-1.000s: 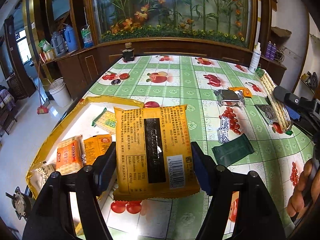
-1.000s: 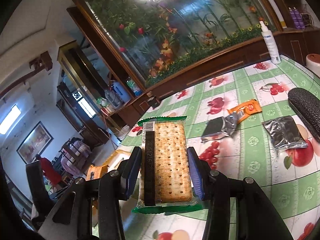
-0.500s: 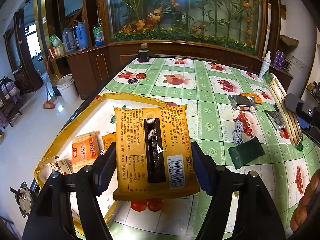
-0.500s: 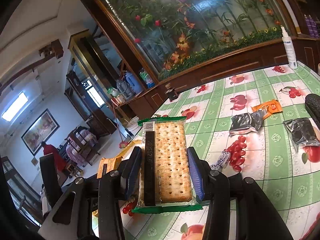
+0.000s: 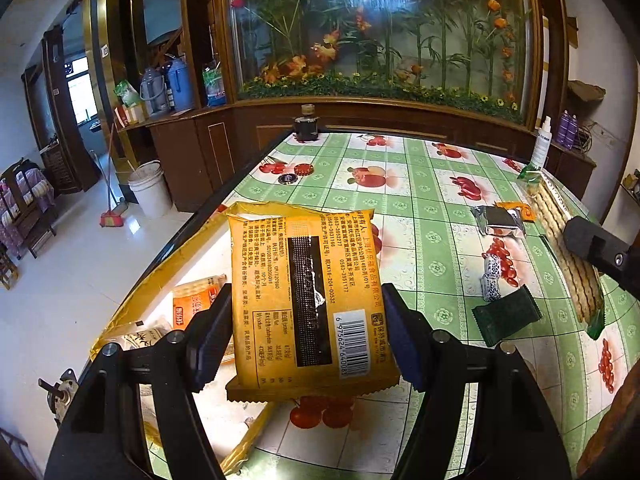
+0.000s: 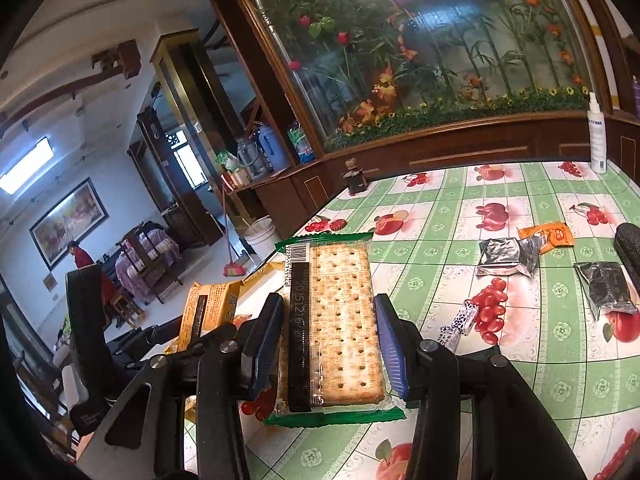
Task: Organize snacks
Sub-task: 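Carry the yellow bag with left gripper over the foam box while right gripper brings the cracker pack there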
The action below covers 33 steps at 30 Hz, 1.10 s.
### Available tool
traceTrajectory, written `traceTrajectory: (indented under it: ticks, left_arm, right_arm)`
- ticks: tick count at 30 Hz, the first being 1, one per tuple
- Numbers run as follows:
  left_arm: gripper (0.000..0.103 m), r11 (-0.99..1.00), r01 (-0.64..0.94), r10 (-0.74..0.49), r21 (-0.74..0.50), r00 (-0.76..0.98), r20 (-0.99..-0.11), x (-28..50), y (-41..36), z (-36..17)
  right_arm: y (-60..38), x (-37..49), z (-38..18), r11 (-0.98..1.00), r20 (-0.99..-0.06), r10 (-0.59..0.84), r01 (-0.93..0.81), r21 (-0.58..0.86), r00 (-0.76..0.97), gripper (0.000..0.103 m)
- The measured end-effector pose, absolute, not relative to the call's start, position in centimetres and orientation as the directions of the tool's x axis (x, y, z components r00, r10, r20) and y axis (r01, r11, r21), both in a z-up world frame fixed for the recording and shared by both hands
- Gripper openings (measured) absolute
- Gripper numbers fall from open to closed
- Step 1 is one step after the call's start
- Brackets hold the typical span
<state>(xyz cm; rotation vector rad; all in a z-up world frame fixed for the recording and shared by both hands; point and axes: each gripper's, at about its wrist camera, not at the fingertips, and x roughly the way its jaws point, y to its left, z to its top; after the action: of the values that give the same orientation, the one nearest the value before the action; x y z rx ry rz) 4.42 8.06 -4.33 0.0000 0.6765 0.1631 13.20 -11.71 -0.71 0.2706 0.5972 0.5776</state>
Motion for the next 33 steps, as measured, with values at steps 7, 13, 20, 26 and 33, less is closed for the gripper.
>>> traceTrajectory:
  ticks: [7, 13, 20, 26, 33]
  left_arm:
    - [0.07, 0.985, -0.172, 0.151, 0.027, 0.77, -0.62, 4.0, 9.6, -4.4]
    - [0.07, 0.983, -0.186, 0.15, 0.006, 0.77, -0.62, 3.7, 10.8, -4.5]
    - [0.07, 0.978, -0.21, 0.153, -0.018, 0.766, -0.624, 3.7, 12.3, -4.7]
    - [0.07, 0.973, -0.226, 0.155, -0.034, 0.761, -0.63, 3.6, 13.5, -5.1]
    - [0.07, 0.966, -0.253, 0.161, -0.054, 0.751, -0.641, 3.4, 15.1, -5.8]
  right_arm:
    - [-9.8, 13.2, -0.7, 0.806, -0.465, 0.59, -0.456, 0.377, 0.66, 0.047]
    - [-8.0, 13.5, -0.9, 0.8, -0.477, 0.6, -0.483, 0.357, 0.642, 0.047]
    - [-4.7, 13.7, -1.2, 0.781, -0.5, 0.621, -0.53, 0.329, 0.604, 0.047]
    - [-1.6, 14.0, -1.4, 0.759, -0.519, 0.639, -0.573, 0.309, 0.567, 0.047]
    - [1.2, 14.7, -2.2, 0.74, -0.54, 0.651, -0.605, 0.295, 0.533, 0.047]
